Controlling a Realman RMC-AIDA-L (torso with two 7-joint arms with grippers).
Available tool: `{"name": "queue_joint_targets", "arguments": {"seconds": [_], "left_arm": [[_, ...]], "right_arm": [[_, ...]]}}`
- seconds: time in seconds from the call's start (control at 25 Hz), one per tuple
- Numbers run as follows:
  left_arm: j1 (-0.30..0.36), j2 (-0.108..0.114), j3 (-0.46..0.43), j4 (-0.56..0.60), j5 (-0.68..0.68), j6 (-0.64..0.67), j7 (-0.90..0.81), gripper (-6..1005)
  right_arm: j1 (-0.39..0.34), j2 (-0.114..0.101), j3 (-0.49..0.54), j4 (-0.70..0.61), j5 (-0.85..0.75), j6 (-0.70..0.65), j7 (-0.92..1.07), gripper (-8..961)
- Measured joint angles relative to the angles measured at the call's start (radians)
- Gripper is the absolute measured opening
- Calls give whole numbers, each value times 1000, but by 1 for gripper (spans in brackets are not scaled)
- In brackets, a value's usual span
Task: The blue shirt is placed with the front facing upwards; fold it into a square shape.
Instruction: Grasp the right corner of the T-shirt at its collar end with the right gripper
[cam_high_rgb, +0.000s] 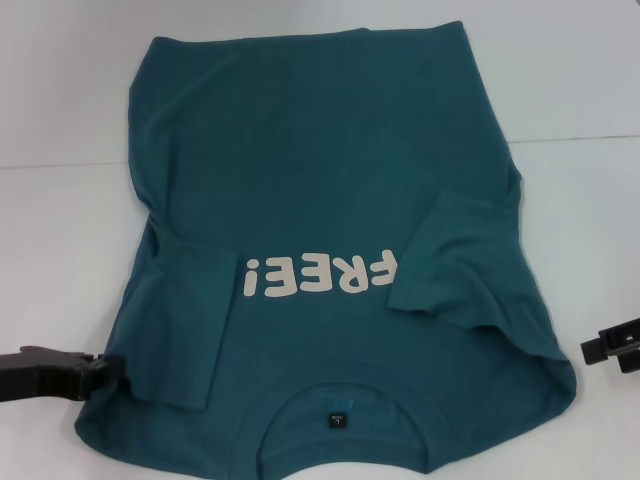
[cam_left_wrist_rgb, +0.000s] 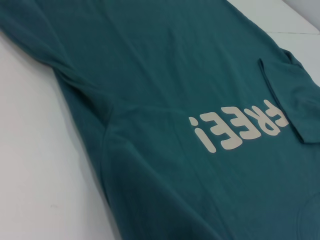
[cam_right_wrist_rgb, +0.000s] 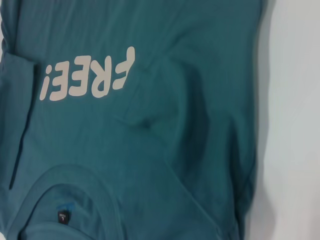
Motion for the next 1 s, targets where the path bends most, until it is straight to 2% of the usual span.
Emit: {"name": "queue_joint_targets", "arguments": {"seconds": [0.16,0.4,0.68,1.0], "left_arm": [[0,0,1,-1,0,2,2,24],[0,0,1,-5,0,2,11,25],[-5,2,1,-5,0,3,12,25],[-7,2,1,-5,0,6,13,24]], "right_arm": [[9,18,-5,2,-13,26,8,737],[30,32,-18,17,-31,76,32,735],[49,49,-108,26,-34,129,73,734],[55,68,-162,26,-56,169,104,621]]}}
